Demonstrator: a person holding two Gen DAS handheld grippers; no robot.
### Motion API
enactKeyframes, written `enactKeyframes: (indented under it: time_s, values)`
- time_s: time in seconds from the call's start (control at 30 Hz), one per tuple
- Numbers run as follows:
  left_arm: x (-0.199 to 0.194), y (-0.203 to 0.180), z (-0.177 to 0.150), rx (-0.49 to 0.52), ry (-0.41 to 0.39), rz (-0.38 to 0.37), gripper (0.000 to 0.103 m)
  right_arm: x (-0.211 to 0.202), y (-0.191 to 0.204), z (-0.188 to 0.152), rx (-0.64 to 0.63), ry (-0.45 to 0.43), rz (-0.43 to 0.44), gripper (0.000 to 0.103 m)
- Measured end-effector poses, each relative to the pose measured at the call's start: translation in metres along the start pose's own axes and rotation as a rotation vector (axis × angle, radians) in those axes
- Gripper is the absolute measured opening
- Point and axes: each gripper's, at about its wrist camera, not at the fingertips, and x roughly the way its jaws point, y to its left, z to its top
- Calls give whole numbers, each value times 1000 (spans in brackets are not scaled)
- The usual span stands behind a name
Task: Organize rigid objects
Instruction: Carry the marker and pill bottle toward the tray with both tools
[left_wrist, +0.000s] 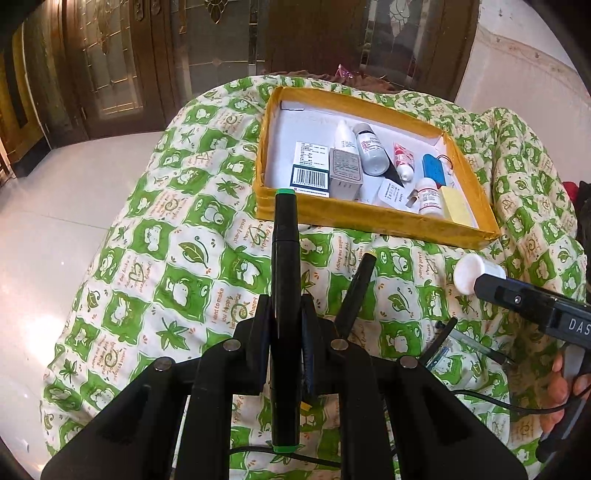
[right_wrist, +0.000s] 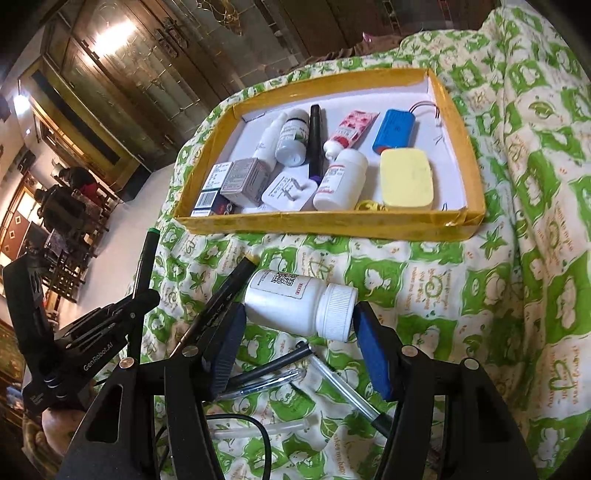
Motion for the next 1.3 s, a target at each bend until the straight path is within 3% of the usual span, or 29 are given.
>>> enactKeyframes:
  time_s: [0.57, 1.03, 1.3]
  values:
    - [-5, -7, 3, 48, -23, 32, 12, -7, 1, 1, -6, -33, -6, 55]
    - [-8, -24, 16, 156, -59, 98, 12, -14, 2, 6, -13, -68, -24, 55]
    - [-8, -26, 31, 141, -63, 76, 12, -34, -8, 24, -21, -157, -78, 55]
